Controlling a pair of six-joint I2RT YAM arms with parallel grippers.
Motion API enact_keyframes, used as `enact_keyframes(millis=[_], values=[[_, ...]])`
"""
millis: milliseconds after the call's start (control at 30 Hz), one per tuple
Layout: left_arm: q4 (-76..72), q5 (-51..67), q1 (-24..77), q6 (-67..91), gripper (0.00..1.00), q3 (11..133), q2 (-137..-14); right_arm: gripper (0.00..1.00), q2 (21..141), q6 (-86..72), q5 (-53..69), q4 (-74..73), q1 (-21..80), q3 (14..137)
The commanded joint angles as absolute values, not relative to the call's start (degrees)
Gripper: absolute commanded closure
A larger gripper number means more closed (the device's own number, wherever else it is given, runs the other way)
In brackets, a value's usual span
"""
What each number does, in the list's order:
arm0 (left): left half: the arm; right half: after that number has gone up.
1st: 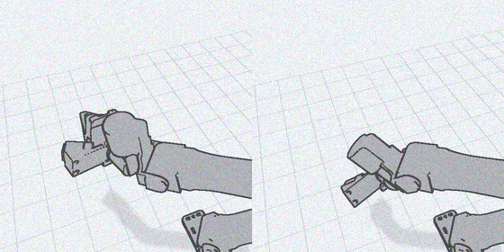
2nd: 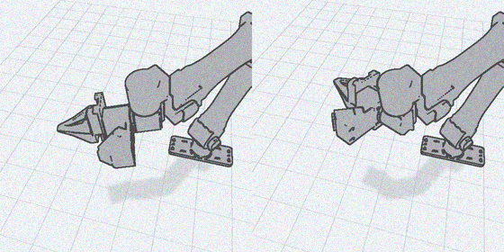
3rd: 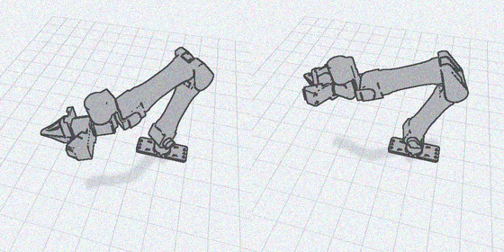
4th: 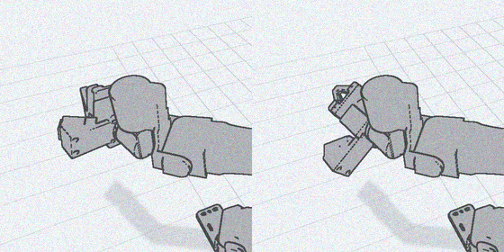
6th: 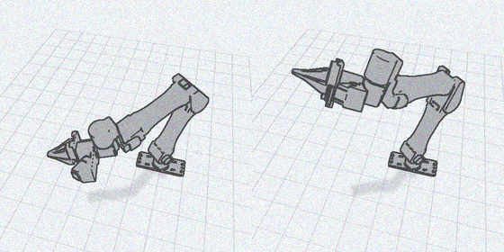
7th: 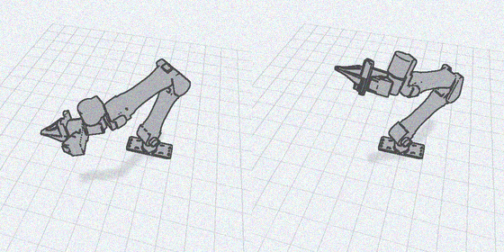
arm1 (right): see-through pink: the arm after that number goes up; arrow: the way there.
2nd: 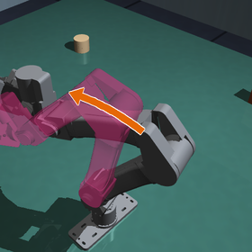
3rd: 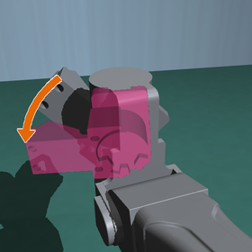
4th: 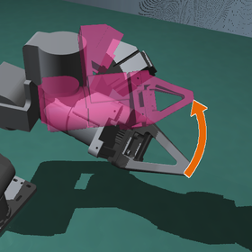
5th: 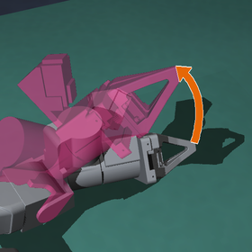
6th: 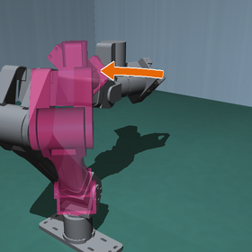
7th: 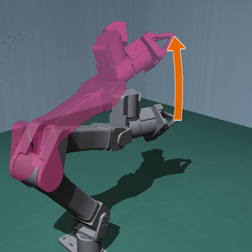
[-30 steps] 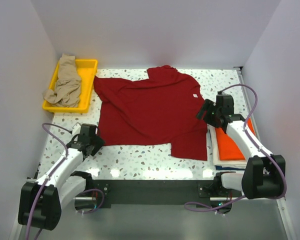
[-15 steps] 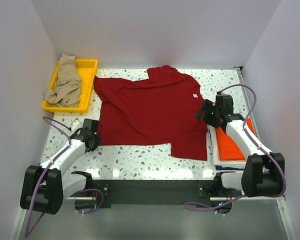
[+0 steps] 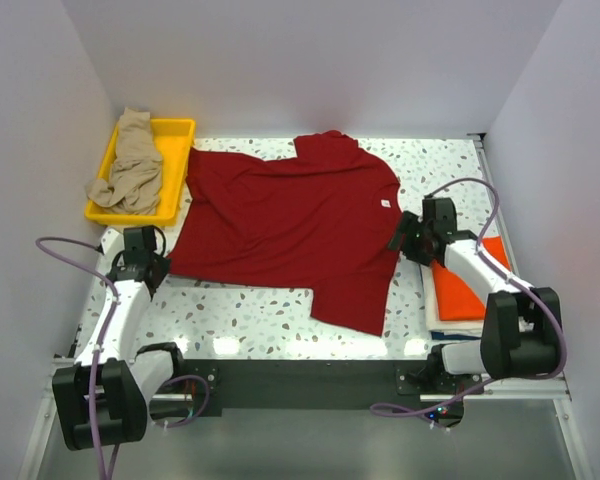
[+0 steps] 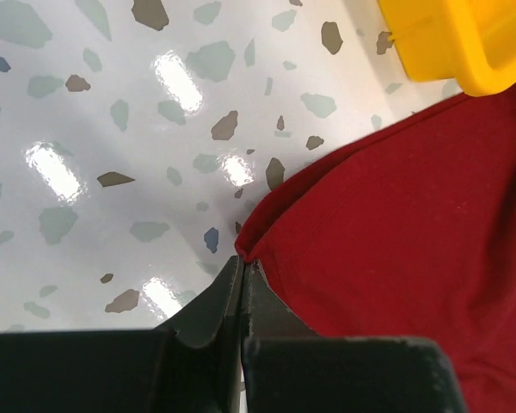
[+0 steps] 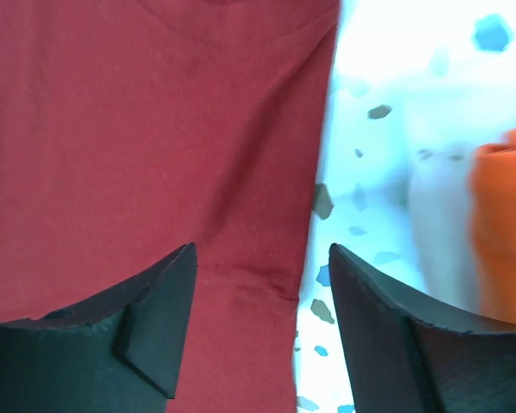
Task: Fold and stack the t-shirts
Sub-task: Flatten the tshirt out
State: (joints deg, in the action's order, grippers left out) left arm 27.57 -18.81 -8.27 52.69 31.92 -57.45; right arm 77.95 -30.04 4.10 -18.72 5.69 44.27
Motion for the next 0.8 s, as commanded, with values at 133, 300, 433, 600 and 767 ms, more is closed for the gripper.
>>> enact_keyframes(millis=[133,300,433,600,767], values=[[27.60,-17.67,-9.40,48.60,1.00,34.89,-56.78,0.38,75.77,-34.70,1.24,-14.85,11.33,38.42],[26.98,-16.79,-9.32,48.08,1.00,34.89,-56.51,0.39,72.87,-37.53,-2.54,-13.45,12.39,34.02],[26.28,-15.56,-9.32,47.64,1.00,34.81,-57.39,0.39,72.86,-39.19,-5.45,-12.57,12.39,33.14],[25.49,-14.59,-9.40,47.72,1.00,34.45,-57.74,0.44,78.29,-41.13,-2.47,-8.27,12.39,33.66],[25.40,-14.24,-9.32,47.55,1.00,34.45,-57.66,0.61,80.60,-42.71,-0.35,-6.59,12.39,33.67]])
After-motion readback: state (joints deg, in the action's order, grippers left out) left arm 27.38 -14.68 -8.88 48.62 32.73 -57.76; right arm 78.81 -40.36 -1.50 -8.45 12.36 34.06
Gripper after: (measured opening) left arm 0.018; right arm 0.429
